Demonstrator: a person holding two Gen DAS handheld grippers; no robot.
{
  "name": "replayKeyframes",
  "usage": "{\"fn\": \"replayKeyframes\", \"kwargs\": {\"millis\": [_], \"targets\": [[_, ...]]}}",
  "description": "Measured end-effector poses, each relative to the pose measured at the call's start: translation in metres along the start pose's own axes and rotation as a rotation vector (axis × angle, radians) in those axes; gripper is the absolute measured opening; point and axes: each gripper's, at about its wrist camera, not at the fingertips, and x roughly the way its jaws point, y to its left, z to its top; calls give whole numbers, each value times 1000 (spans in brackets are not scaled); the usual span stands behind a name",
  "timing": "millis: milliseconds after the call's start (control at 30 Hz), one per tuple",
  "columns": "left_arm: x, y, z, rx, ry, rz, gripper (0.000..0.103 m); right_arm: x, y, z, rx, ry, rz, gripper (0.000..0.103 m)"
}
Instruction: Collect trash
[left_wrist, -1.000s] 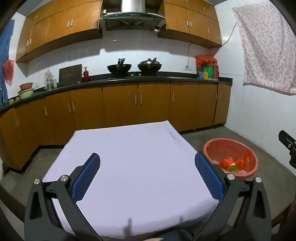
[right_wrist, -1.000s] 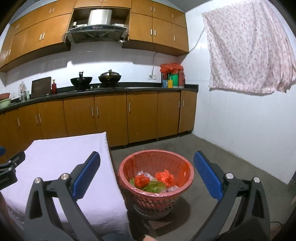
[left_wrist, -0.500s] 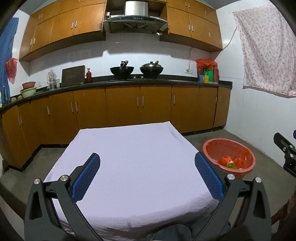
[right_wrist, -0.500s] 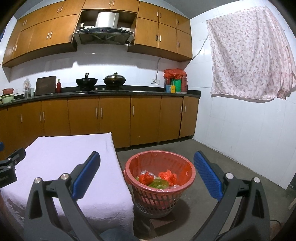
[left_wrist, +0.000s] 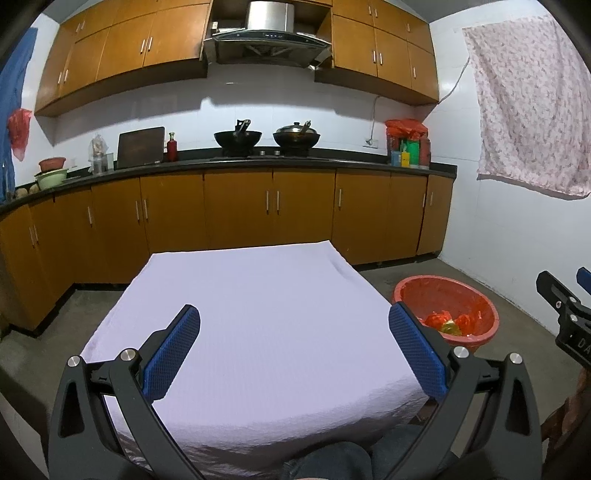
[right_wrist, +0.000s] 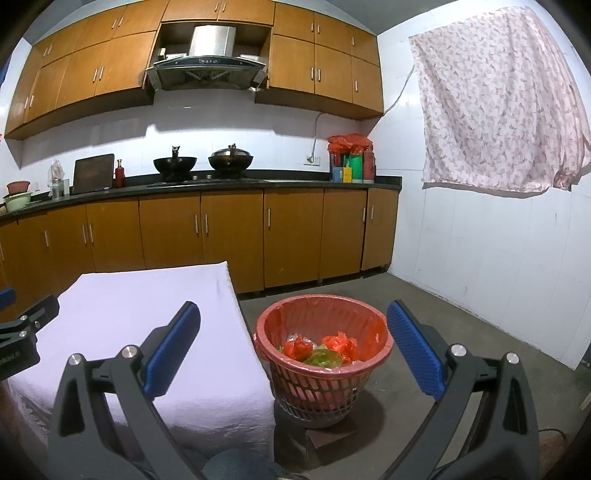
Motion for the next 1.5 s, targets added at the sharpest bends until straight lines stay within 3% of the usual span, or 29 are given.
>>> {"fn": "replayKeyframes", "kwargs": {"millis": [1500], "targets": [[-7,2,-3,2,6,26,101,3,3,1,5,8,13,99]]}}
